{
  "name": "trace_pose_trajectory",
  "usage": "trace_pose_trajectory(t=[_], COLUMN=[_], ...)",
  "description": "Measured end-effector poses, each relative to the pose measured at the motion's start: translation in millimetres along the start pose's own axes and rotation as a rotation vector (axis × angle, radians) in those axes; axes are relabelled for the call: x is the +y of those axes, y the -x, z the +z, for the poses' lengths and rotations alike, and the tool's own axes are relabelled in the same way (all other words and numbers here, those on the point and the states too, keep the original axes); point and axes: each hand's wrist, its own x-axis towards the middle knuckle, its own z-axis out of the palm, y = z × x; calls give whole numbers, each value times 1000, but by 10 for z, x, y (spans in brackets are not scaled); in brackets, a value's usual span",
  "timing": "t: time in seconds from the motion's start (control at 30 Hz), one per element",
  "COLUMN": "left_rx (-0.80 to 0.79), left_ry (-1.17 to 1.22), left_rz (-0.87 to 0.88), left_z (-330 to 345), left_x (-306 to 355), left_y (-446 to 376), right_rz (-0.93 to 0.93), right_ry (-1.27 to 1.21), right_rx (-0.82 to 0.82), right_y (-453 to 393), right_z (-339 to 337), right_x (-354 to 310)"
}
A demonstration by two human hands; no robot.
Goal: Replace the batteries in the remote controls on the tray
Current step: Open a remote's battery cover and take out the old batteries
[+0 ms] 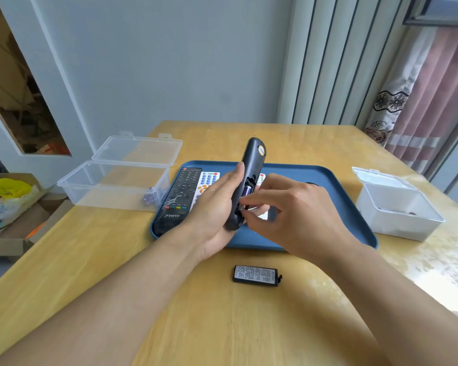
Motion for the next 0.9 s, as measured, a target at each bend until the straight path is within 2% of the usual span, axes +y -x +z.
trace_pose_trajectory(t=[0.27, 0.4, 0.5, 0.57, 0.67, 0.73, 0.8, 0.9], left_rx=[-33, -13, -37, -40, 6, 48, 93, 118], left_ry=[24, 34, 11, 1, 24, 86, 156, 223], left_rz=[-79, -137, -169, -177, -133, -95, -63, -32], left_z=[-8, -58, -68, -66, -83, -110, -138, -157], left_x=[11, 56, 59, 43, 52, 80, 116, 145], left_y=[-22, -42, -50, -56, -84, -122, -157, -189], right_rz=[-34, -83, -123, -82, 191, 544, 895, 1238], right_ry=[138, 91, 26, -70, -461, -881, -1171, -1533], right_rx=[1, -150, -169, -126, -32, -91, -150, -108], right_y=[-21, -15, -15, -32, -76, -125, -142, -161], right_z=[46, -18, -11, -14, -103, -171, -194, -161], right_x=[-58, 26, 145, 166, 112, 87, 144, 235])
